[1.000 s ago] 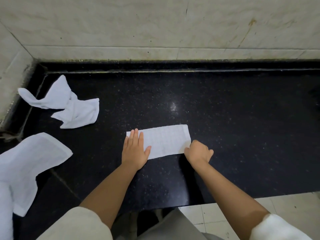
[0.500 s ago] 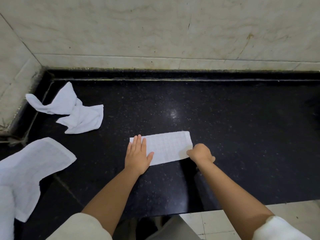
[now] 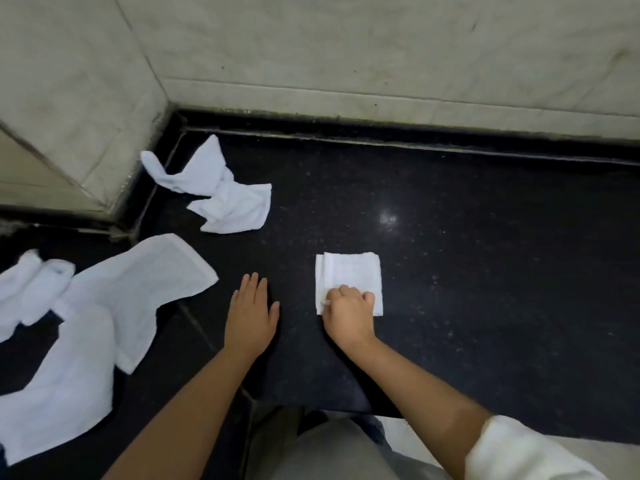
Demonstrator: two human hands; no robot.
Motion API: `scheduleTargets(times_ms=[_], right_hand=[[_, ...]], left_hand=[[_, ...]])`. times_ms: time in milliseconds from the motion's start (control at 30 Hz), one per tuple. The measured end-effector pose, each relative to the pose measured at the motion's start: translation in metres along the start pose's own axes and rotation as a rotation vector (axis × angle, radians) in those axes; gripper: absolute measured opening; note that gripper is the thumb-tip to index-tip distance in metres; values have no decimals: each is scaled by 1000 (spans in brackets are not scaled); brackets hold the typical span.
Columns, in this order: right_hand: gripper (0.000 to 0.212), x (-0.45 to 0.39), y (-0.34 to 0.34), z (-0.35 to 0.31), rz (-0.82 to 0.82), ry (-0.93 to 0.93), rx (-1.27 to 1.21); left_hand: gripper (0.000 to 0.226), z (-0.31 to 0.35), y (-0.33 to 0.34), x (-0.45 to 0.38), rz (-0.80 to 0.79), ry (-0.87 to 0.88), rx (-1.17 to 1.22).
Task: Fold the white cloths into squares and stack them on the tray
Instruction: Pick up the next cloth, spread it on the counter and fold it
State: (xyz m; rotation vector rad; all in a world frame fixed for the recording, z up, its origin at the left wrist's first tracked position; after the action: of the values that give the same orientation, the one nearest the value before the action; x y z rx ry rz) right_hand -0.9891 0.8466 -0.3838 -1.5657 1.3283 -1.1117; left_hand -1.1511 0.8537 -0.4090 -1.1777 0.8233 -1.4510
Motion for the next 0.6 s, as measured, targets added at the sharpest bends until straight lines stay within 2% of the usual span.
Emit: scheduleTargets(times_ms=[33,100,167,300,367,533,600], right_hand=[[8,-2,4,1,39,-7,42],[5,-3,8,3,4,-21,15],[21,-5,8,7,-37,-36,-26],[9,-8,-7,7,188,-18,-113],[6,-7,-7,2,246,-65,-122],[18,0,11,-4,140,-174,39],[15,2,16,-1,118,-211,60]], left_hand=[[52,-6,0,3,0,-6,10],[51,-12,2,8,-9,-4,10],[51,-12,3,11,-10,10,21],[51,-4,5,10,9,41,-1],[52,-2,7,10,-1,50,-21],[53,-3,10,11,11,64,-26],[53,-3,9,11,25,83,-25]])
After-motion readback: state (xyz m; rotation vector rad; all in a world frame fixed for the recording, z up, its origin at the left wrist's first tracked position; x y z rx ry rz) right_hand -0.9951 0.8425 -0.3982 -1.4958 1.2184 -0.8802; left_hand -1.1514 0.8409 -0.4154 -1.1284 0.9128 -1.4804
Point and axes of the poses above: each hand's wrist, its own x-axis away from the middle knuckle, its own y-axis out of the palm, z = x × y, the point moved 4 cm from there along -x, towards the middle knuckle, and after that the axes turned 4 degrees about -y, right-handed, at the moved point
